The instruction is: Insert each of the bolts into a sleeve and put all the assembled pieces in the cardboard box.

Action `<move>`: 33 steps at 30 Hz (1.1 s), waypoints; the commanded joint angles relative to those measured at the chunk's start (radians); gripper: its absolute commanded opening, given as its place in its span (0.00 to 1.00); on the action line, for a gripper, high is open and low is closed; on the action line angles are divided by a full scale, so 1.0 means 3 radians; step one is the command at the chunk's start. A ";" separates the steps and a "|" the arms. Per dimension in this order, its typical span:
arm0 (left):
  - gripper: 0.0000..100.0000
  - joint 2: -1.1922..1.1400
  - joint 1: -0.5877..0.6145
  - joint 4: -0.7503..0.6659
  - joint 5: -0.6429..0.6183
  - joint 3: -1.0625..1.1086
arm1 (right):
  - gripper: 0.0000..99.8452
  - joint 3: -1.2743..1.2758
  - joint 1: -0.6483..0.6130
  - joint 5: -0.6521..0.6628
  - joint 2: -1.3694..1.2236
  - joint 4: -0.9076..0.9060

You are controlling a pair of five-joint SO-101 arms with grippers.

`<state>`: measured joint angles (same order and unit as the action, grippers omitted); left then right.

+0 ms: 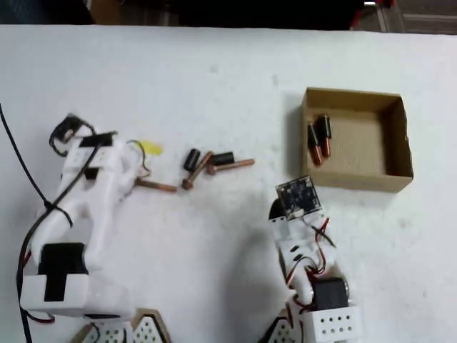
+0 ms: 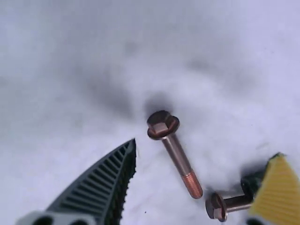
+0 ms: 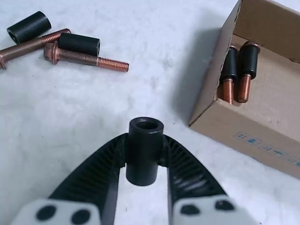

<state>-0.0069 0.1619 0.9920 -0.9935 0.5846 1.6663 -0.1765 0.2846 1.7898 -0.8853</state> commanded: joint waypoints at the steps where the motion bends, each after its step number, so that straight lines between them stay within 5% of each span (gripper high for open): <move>1: 0.42 0.0141 0.0069 -0.0123 -0.0159 0.0010 | 0.02 0.0005 -0.0038 -0.0005 0.0033 0.0090; 11: 0.41 0.0136 0.0090 -0.0138 -0.0210 0.0031 | 0.02 0.0005 -0.0038 -0.0005 0.0033 0.0090; 17: 0.26 -0.0176 0.0090 -0.0128 -0.0271 -0.0118 | 0.02 0.0005 -0.0038 -0.0005 0.0033 0.0090; 33: 0.27 -0.0355 0.0090 -0.0128 -0.0281 -0.0276 | 0.02 0.0005 -0.0038 -0.0005 0.0033 0.0090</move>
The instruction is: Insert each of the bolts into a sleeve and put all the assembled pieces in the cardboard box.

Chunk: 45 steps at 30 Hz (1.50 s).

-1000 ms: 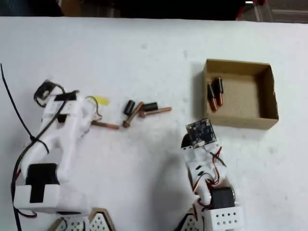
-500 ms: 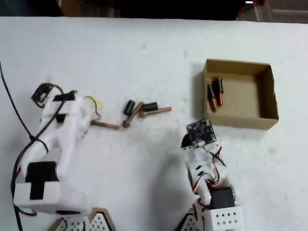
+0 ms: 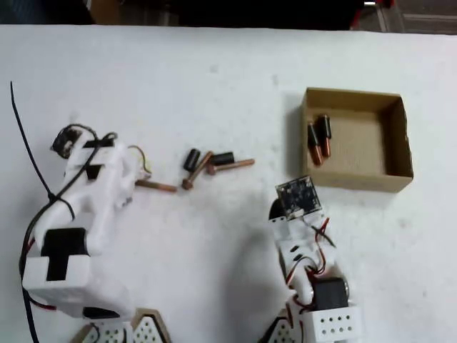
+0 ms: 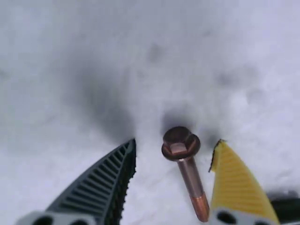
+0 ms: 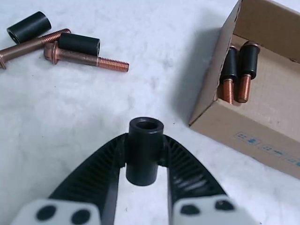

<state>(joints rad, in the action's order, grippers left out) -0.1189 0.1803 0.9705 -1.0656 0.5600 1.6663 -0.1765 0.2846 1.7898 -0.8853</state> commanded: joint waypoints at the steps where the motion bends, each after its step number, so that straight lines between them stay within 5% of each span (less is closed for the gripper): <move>1: 0.27 0.0008 0.0028 -0.0051 -0.0041 -0.0210 | 0.02 0.0005 -0.0038 -0.0005 0.0033 0.0090; 45: 0.27 0.0013 -0.0049 -0.0072 -0.0046 -0.0230 | 0.02 0.0005 -0.0038 -0.0005 0.0033 0.0090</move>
